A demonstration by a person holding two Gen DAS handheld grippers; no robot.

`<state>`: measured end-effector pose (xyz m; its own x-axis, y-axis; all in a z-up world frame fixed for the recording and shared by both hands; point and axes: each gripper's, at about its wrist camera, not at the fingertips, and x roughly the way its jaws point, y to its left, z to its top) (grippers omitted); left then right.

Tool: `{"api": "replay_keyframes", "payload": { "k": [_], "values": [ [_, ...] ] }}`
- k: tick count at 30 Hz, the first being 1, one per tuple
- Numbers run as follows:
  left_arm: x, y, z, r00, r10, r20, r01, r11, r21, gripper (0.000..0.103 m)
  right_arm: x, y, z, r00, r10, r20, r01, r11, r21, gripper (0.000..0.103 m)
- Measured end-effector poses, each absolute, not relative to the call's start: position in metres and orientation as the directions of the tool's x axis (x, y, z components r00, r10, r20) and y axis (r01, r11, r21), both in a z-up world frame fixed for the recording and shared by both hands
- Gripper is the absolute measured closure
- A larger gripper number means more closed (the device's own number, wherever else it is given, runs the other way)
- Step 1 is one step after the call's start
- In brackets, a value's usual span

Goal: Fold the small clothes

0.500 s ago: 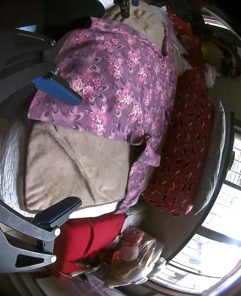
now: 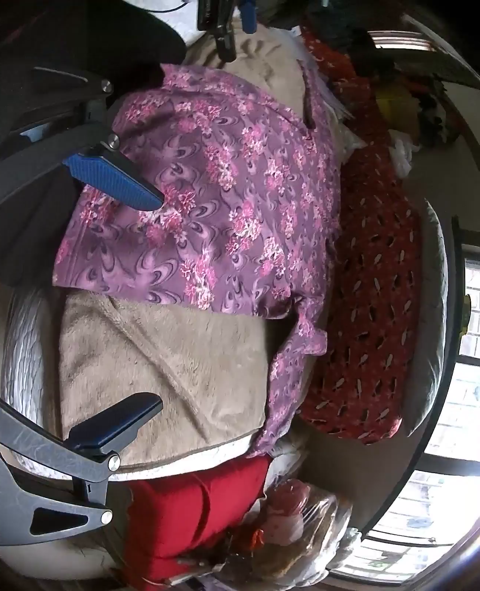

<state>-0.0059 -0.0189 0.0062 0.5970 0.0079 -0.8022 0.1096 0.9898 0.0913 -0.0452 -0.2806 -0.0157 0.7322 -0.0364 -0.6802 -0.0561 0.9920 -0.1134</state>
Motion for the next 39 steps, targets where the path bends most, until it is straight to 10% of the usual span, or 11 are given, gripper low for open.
{"api": "replay_keyframes", "payload": {
  "k": [39],
  "values": [
    [0.021, -0.008, -0.011, 0.486, 0.085, -0.870, 0.105, 0.982, 0.155, 0.002, -0.030, -0.283, -0.027, 0.698, 0.000, -0.716, -0.035, 0.999, -0.034, 0.004]
  ]
}}
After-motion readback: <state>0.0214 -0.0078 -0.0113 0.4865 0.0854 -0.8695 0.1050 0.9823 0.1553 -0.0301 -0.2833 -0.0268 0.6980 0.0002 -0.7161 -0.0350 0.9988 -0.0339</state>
